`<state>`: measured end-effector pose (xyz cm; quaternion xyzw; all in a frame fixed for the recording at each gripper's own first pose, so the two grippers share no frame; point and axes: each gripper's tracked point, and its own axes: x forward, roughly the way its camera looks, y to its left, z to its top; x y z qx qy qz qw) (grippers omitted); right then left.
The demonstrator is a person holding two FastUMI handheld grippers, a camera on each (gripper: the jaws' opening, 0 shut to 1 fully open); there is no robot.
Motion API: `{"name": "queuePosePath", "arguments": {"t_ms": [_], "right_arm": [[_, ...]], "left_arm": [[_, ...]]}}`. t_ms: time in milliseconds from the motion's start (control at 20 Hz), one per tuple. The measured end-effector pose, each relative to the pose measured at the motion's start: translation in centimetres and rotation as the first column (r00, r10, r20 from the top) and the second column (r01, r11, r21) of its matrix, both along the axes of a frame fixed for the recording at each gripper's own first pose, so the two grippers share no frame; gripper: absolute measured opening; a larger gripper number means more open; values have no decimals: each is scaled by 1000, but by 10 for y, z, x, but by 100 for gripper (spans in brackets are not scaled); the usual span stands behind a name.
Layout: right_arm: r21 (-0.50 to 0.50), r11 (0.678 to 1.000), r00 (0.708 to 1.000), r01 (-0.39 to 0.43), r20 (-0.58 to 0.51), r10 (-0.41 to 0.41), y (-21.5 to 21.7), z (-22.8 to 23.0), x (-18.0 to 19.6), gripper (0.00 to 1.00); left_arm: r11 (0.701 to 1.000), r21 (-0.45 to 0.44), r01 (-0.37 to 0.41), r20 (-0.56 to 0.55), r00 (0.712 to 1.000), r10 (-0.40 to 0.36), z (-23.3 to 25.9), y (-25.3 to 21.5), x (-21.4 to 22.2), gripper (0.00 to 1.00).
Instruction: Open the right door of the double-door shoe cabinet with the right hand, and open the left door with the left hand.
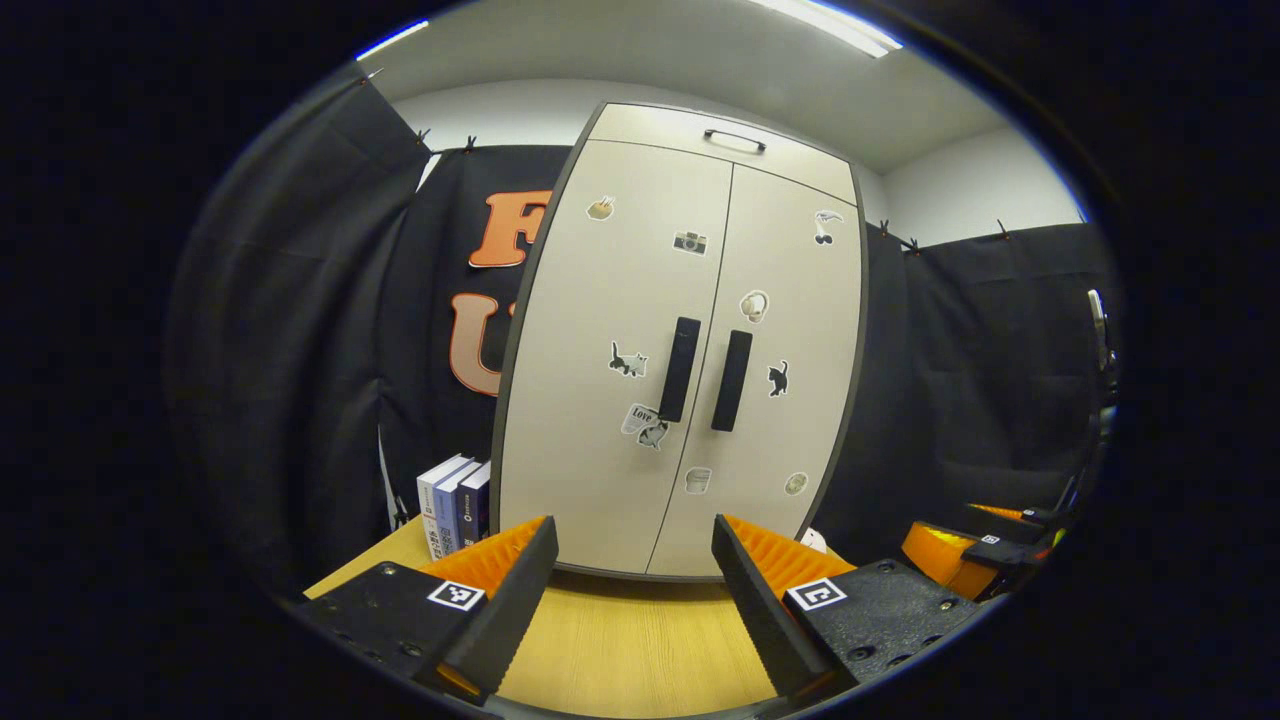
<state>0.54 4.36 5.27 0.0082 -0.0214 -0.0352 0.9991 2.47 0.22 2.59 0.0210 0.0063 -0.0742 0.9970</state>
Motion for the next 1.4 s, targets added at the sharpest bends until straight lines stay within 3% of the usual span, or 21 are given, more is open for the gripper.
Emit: {"name": "queuePosePath", "arguments": {"t_ms": [300, 700, 1150, 1300, 1400], "right_arm": [[-18, 997, 993, -80, 81, 81, 43, 64, 53, 97], [-40, 993, 984, -110, 134, 115, 92, 128, 143, 97], [-18, 995, 992, -99, 72, 100, 111, 123, 234, 98], [29, 993, 992, -115, 48, 114, 116, 118, 257, 98], [35, 992, 992, -119, 35, 118, 120, 116, 267, 91]], "left_arm": [[1000, 20, -24, -19, 1000, 24, -9, 21, -6, 95], [994, 31, -103, -23, 994, 104, -8, 72, -12, 95], [986, 57, -160, -30, 986, 162, -8, 117, -8, 95], [981, 77, -176, -17, 984, 178, -4, 125, -10, 95], [978, 89, -188, -10, 982, 189, -3, 132, -8, 95]]}}
